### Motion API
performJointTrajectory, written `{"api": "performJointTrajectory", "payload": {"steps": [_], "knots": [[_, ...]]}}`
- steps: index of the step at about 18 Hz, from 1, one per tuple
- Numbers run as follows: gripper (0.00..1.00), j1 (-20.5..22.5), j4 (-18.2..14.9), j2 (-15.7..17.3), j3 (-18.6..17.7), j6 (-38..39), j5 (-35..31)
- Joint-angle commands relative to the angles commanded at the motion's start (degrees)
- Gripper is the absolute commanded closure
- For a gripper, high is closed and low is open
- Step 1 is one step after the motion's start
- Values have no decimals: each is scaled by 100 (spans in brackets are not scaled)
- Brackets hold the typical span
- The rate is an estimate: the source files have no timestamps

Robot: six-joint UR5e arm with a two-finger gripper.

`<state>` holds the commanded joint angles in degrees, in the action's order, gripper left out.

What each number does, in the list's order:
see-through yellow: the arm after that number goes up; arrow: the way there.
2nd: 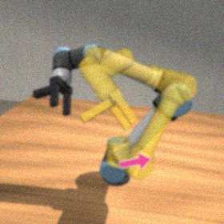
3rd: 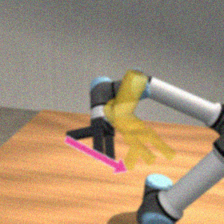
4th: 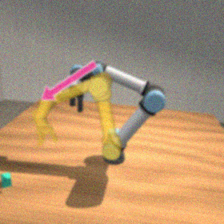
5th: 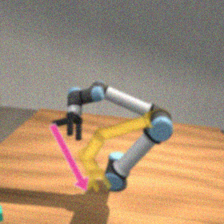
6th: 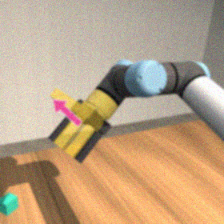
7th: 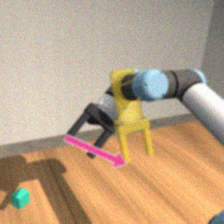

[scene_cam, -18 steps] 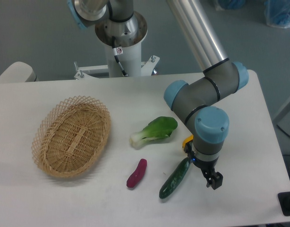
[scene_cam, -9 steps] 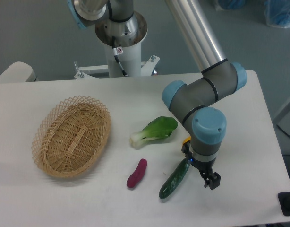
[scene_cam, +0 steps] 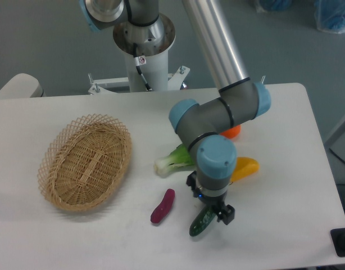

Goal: Pick up the cucumber from the table
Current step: 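Lower the open gripper down around the dark green cucumber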

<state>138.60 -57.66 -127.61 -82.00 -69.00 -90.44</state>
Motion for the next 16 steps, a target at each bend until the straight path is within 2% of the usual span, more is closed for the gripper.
{"api": "performJointTrajectory", "payload": {"steps": [7, 11, 15, 16], "knots": [[0, -9, 386, -167, 88, 281, 35], [0, -122, 422, -308, 237, 377, 26], [0, -202, 492, -378, 229, 615, -9], [3, -211, 492, -378, 229, 633, -9]]}}
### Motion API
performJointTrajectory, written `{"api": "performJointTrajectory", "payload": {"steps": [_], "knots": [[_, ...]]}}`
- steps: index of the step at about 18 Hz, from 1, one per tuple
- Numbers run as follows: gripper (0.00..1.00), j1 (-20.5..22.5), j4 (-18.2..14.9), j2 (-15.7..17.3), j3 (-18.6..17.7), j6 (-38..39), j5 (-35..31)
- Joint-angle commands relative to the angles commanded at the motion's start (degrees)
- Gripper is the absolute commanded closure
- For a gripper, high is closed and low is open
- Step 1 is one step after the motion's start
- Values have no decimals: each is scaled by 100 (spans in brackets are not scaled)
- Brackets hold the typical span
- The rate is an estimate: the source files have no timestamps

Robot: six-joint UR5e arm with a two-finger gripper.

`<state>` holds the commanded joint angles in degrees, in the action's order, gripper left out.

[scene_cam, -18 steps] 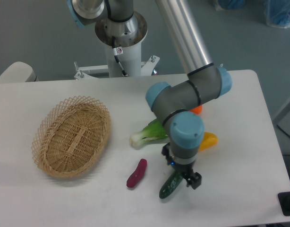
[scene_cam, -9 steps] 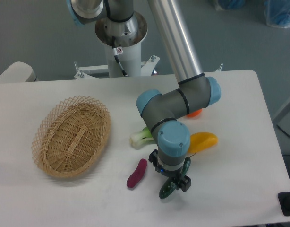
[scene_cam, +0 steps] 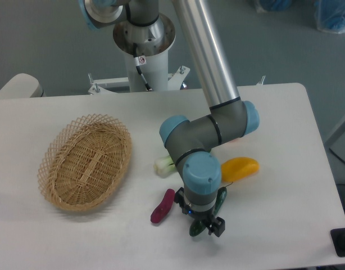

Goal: Pick up the cucumber from the table
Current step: 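Lower the open gripper down around the dark green cucumber, then close the gripper on the cucumber's middle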

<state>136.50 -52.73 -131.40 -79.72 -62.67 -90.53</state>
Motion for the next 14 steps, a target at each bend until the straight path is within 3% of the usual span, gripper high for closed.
{"api": "performJointTrajectory", "payload": {"steps": [3, 6, 8, 14], "knots": [[37, 0, 0, -18, 0, 0, -9], [58, 0, 0, -9, 0, 9, -9], [63, 0, 0, -9, 0, 9, -9], [62, 70, -9, 97, 44, -26, 0]]}}
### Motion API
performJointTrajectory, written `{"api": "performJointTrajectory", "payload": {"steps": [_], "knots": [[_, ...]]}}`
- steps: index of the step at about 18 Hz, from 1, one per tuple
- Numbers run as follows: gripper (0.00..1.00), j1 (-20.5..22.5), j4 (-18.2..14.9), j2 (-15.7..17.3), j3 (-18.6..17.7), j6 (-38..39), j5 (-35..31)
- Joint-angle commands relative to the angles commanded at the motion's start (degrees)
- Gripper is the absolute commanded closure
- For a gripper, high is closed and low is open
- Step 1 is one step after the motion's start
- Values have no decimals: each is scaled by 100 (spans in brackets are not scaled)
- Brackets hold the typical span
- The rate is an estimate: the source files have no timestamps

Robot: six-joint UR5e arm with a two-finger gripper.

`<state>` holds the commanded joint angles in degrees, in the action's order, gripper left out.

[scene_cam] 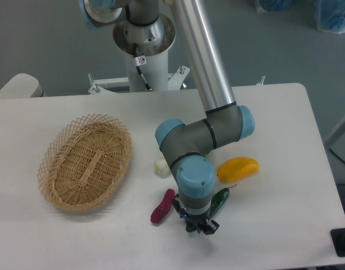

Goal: Pick up the cucumber from the table
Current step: 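Close the gripper on the cucumber's middle, then lift the gripped cucumber up off the table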

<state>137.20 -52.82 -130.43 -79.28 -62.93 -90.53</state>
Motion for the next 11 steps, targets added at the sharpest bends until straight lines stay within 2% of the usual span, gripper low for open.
{"api": "performJointTrajectory", "payload": {"steps": [3, 8, 11], "knots": [[62, 105, -87, 53, 140, -61, 17], [62, 299, -1036, 114, 702, -438, 44], [61, 465, -1099, 114, 782, -798, 61]]}}
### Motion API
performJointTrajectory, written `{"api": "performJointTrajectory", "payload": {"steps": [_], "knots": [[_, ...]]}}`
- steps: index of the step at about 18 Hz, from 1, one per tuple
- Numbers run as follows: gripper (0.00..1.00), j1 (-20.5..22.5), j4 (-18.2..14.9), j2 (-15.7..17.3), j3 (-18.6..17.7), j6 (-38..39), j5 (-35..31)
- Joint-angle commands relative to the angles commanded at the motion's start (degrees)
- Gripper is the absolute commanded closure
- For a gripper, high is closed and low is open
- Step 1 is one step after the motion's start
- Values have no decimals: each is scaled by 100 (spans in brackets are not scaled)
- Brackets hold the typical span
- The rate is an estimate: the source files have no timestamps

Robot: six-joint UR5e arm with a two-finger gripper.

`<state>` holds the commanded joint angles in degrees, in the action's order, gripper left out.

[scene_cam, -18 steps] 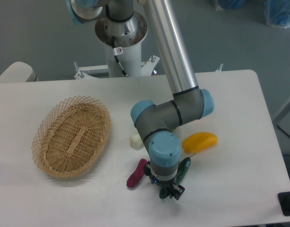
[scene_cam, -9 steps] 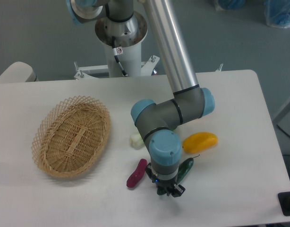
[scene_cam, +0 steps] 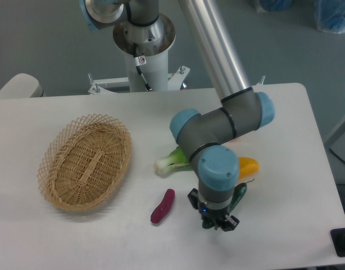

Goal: Pick up the cucumber from the table
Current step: 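Lift the gripped cucumber up off the table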

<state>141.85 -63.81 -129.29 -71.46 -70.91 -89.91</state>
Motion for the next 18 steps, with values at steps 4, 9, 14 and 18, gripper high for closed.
{"api": "performJointTrajectory", "payload": {"steps": [4, 9, 14, 18], "knots": [[62, 132, -131, -17, 105, -405, 53], [61, 238, -677, -246, 615, -757, 123], [61, 229, -686, -299, 686, -1108, 79], [61, 229, -651, -299, 642, -1171, 62]]}}
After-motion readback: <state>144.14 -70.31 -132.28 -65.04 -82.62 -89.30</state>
